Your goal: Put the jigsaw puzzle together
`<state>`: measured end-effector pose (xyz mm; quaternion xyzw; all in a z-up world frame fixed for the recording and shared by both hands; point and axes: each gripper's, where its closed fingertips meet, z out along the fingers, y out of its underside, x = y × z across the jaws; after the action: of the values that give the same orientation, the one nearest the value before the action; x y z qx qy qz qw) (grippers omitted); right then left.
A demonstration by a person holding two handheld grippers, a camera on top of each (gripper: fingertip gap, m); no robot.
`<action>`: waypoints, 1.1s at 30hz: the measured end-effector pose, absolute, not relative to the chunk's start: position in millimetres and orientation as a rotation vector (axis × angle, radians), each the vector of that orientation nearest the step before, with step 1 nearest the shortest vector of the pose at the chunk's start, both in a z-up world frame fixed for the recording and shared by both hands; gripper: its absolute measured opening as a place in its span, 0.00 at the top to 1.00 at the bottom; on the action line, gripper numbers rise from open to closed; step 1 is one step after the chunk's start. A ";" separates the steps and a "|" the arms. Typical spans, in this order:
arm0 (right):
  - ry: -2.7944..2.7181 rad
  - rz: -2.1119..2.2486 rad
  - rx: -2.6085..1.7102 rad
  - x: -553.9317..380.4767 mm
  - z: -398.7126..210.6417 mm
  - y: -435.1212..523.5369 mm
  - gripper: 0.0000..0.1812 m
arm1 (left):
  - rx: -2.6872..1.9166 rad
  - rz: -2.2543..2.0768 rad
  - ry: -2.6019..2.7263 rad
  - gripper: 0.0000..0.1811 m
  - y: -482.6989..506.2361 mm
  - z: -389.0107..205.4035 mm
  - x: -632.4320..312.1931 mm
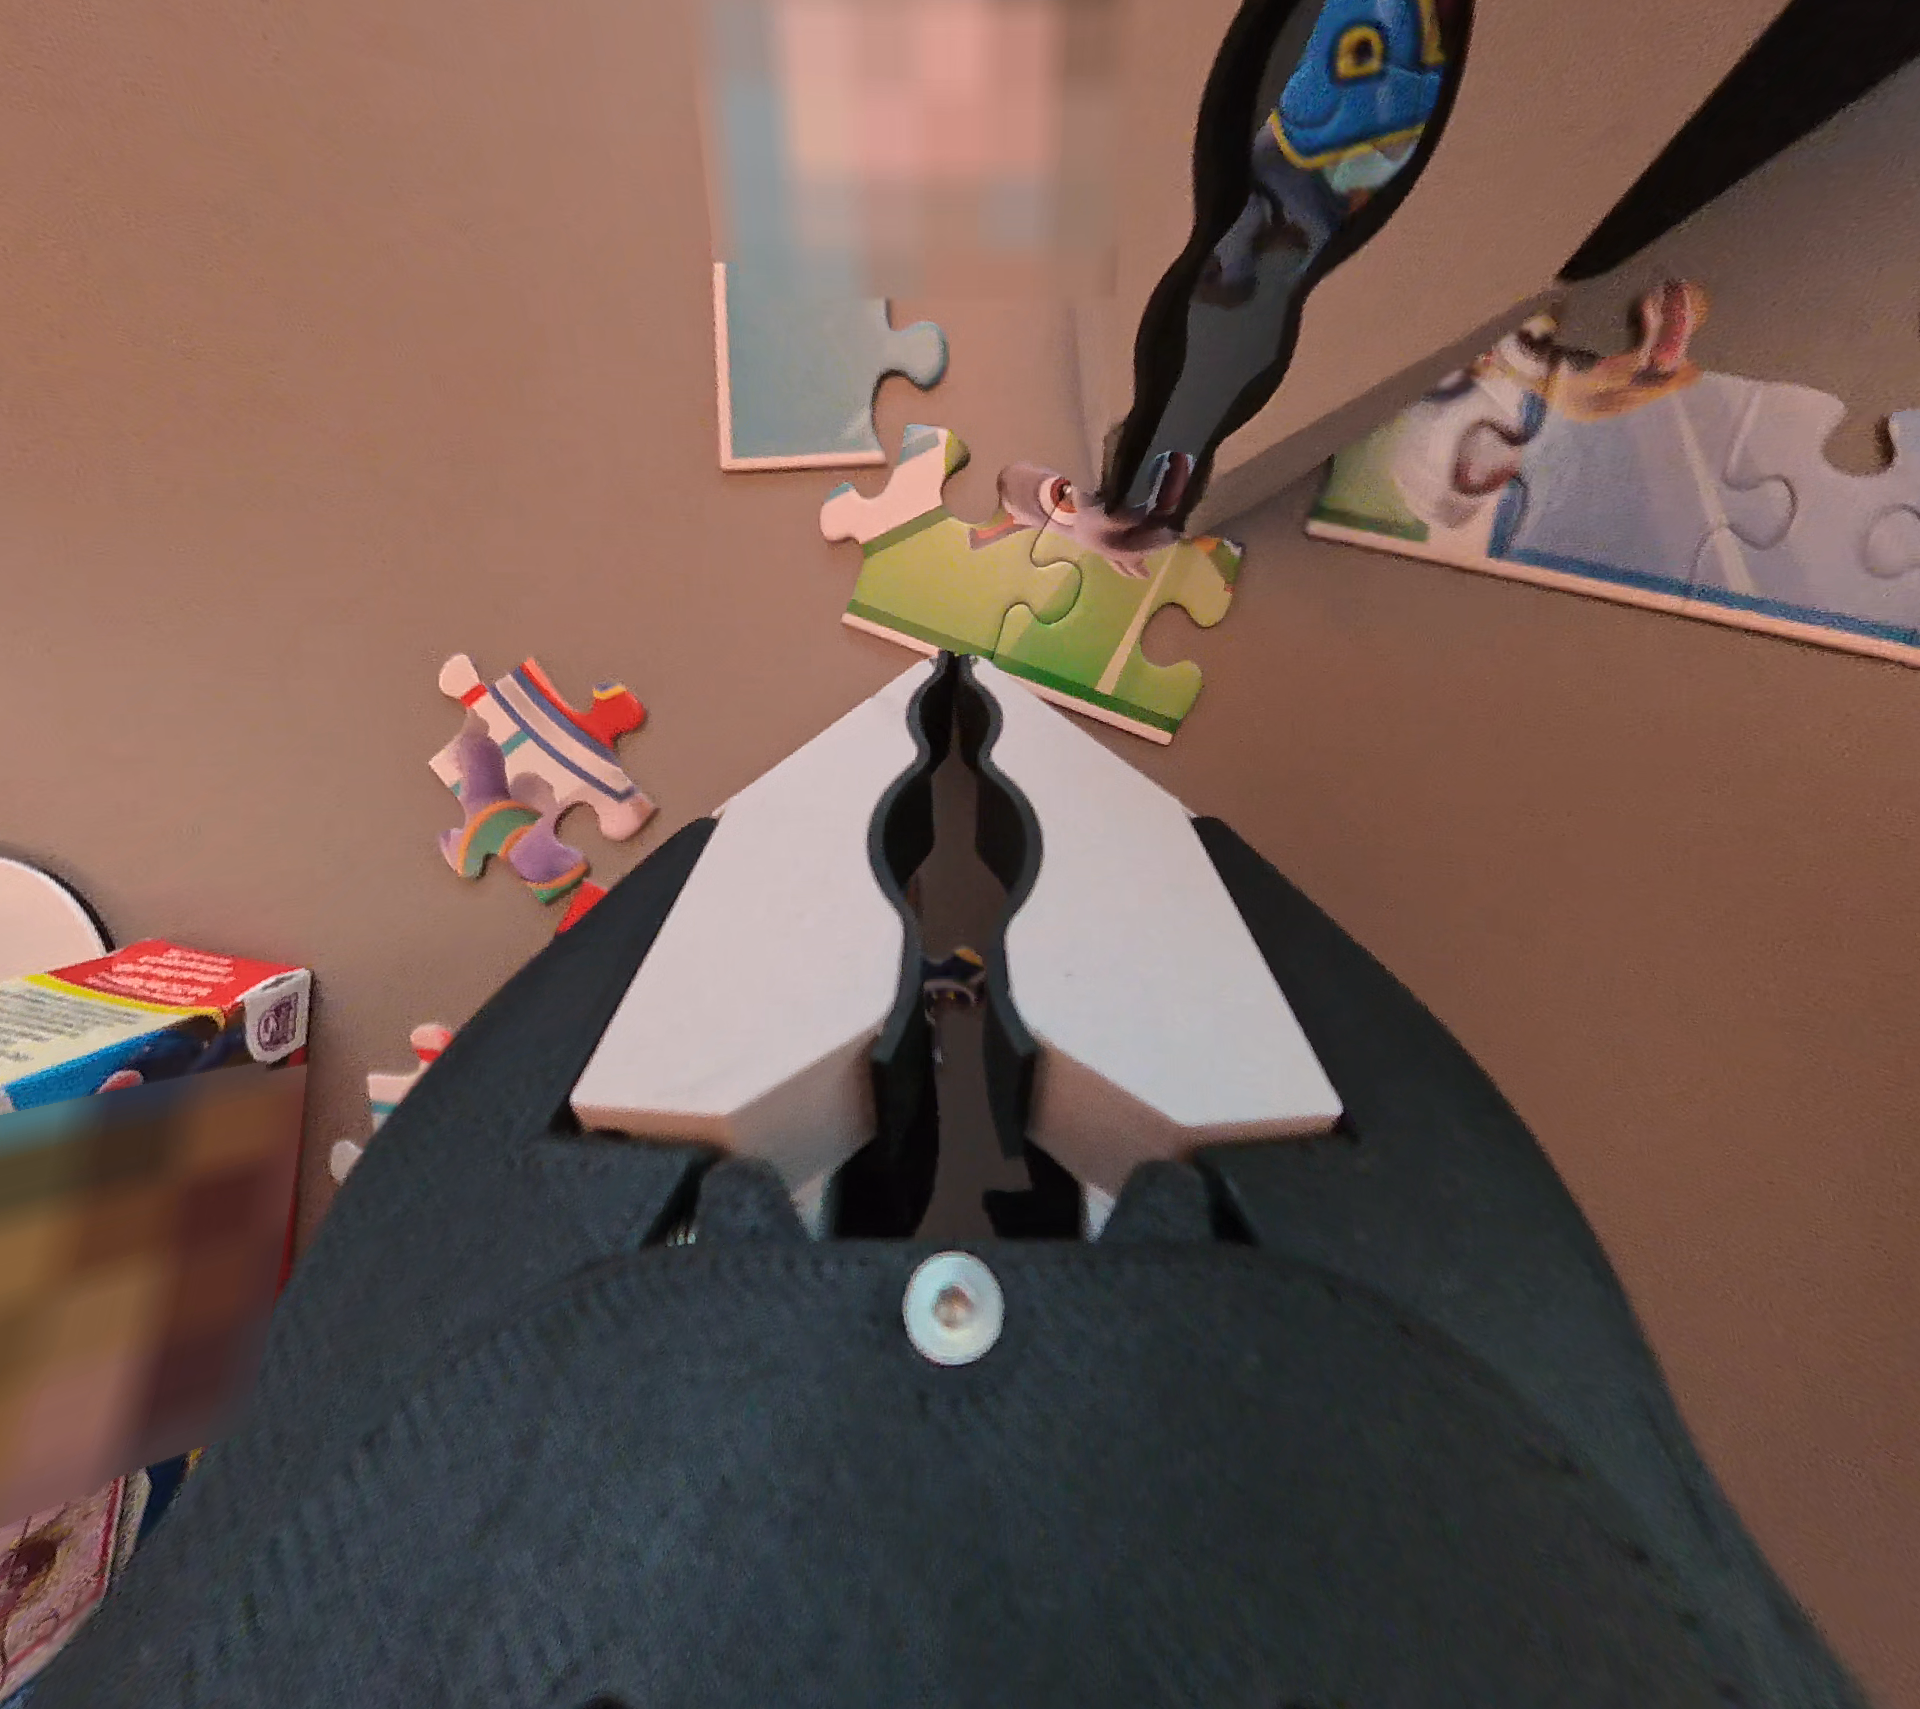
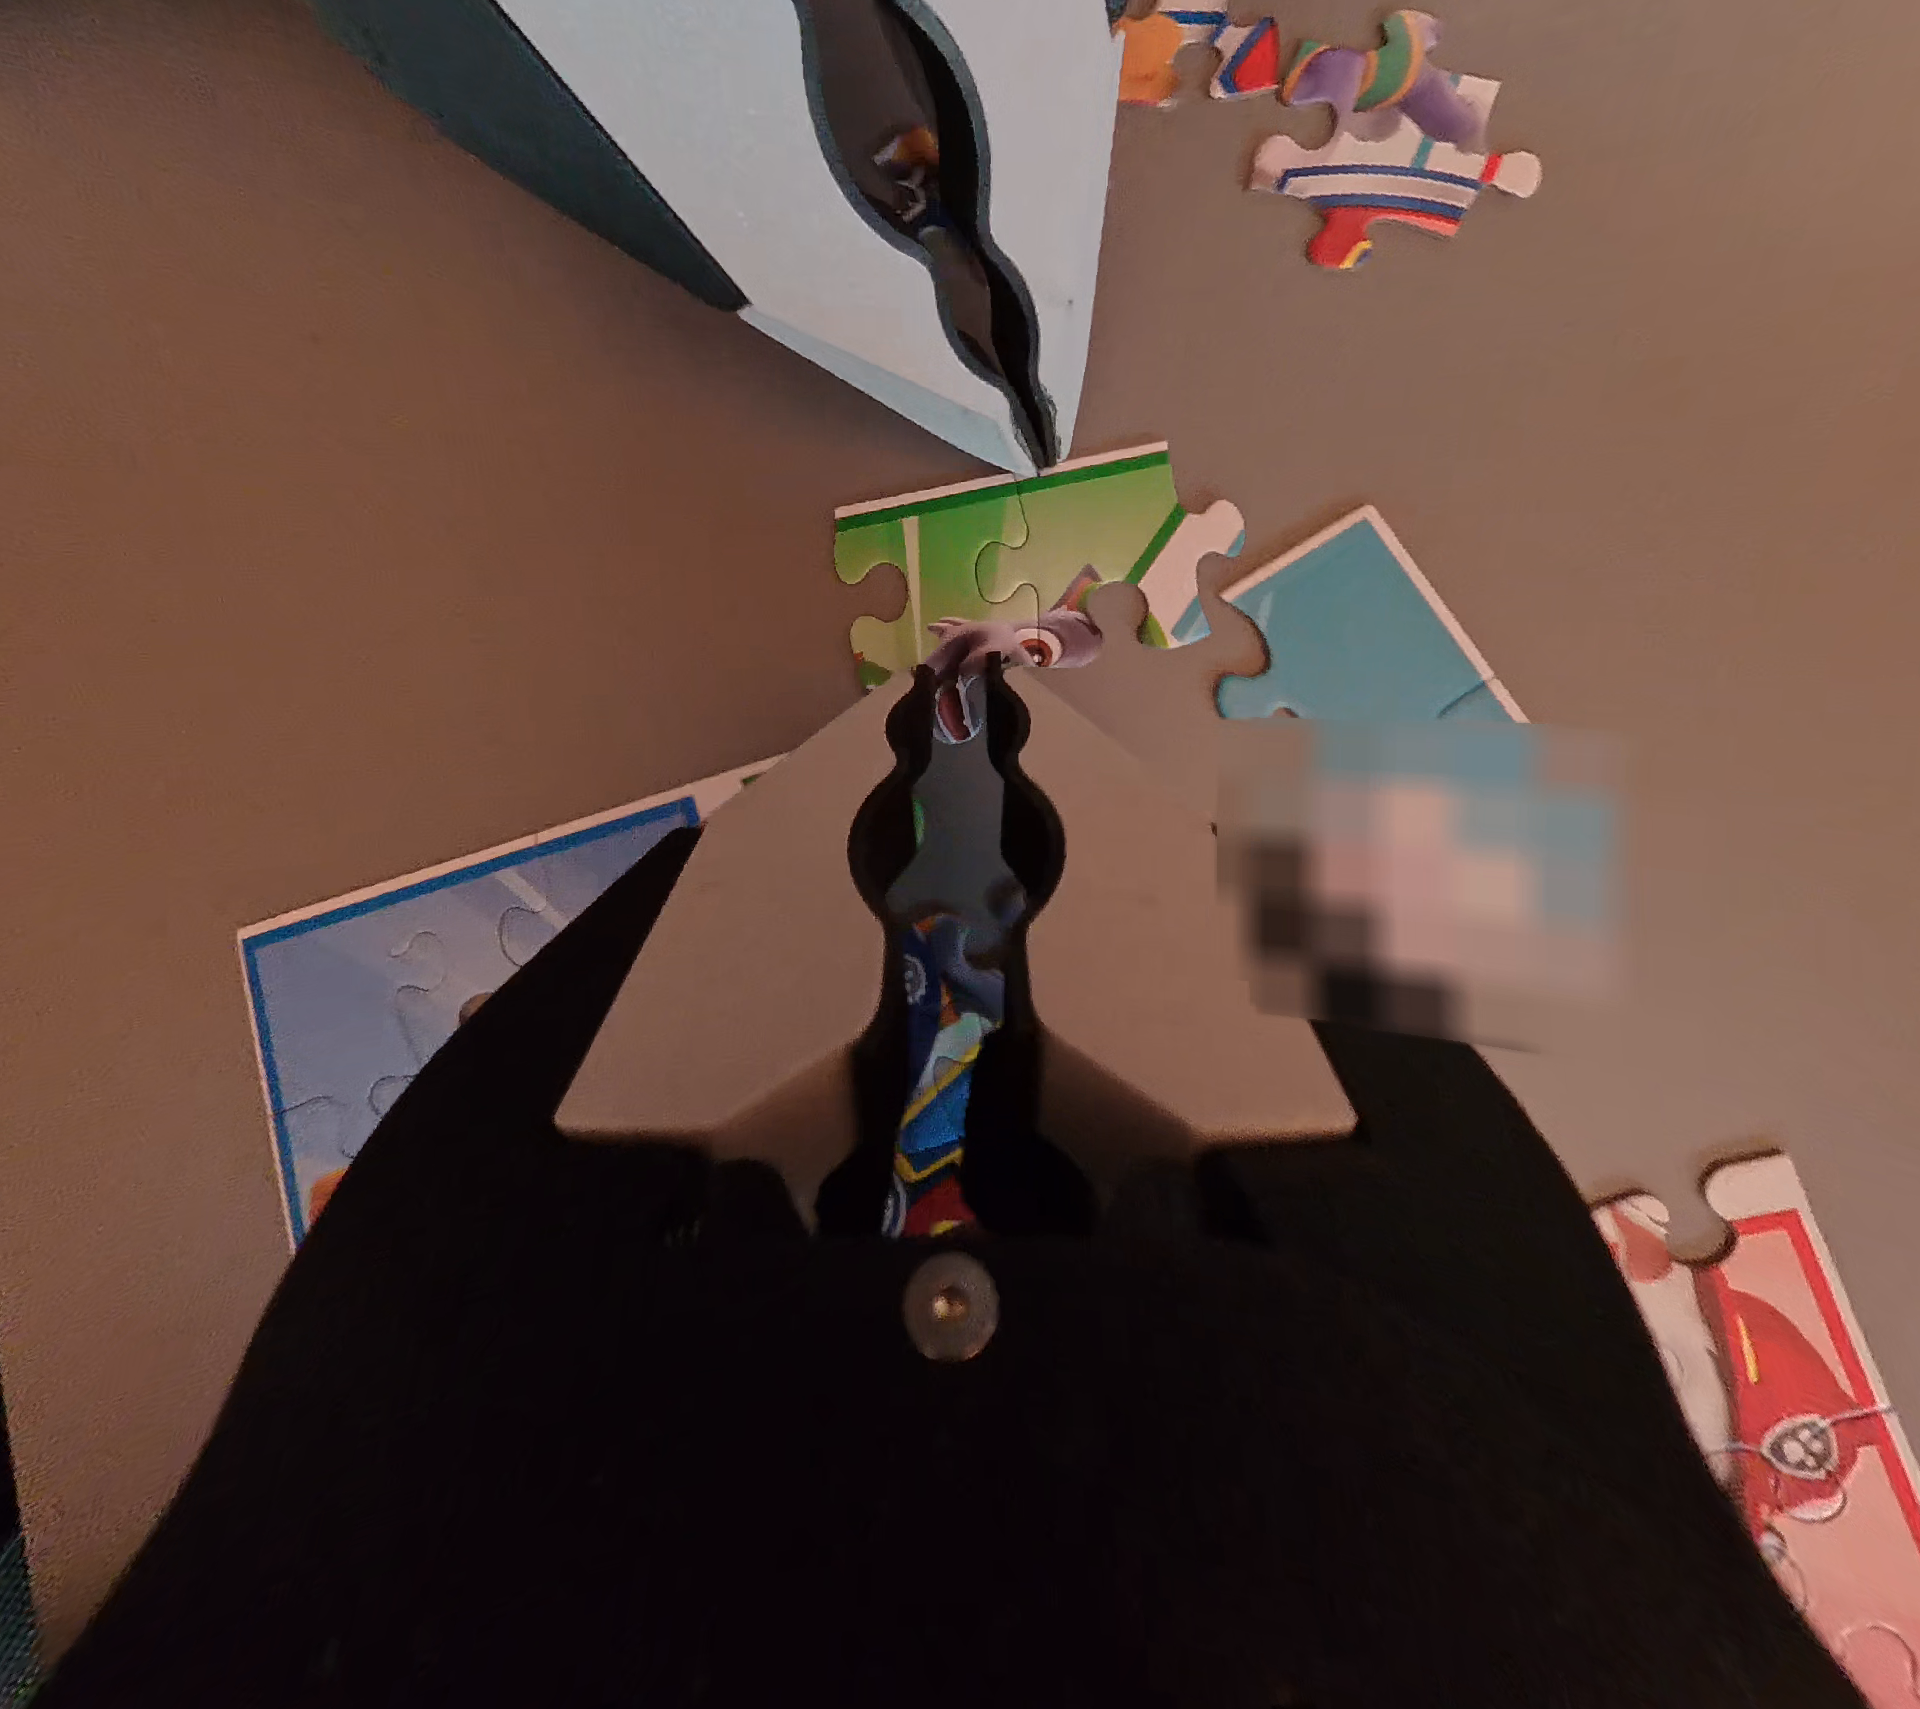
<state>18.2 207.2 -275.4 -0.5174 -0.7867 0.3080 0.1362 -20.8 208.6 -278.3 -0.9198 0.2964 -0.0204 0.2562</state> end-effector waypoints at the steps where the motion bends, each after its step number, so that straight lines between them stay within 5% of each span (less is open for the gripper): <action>1: -2.261 0.882 -1.506 18.0 -275.4 211.7 0.96 | -2.496 -0.060 0.791 1.00 212.3 -278.3 -20.9; 3: -2.227 0.877 -1.523 18.8 -274.9 220.1 0.98 | -2.490 -0.112 0.775 1.00 216.6 -278.1 -17.1; 5: -2.178 0.919 -1.532 18.4 -271.2 225.5 1.00 | -2.470 -0.246 0.752 0.89 218.3 -277.1 -3.0; 18: -2.268 0.809 -1.493 45.9 -276.2 236.8 0.88 | -2.469 -0.286 0.760 0.87 213.0 -276.8 4.7; 33: -2.278 0.869 -1.383 39.1 -274.1 225.2 1.00 | -2.427 -0.356 0.743 0.87 209.3 -276.0 12.2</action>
<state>39.1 225.2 -274.1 -0.4863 -0.8011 0.3056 0.1686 12.2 209.3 -276.0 -0.9076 0.2779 -0.1330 0.2853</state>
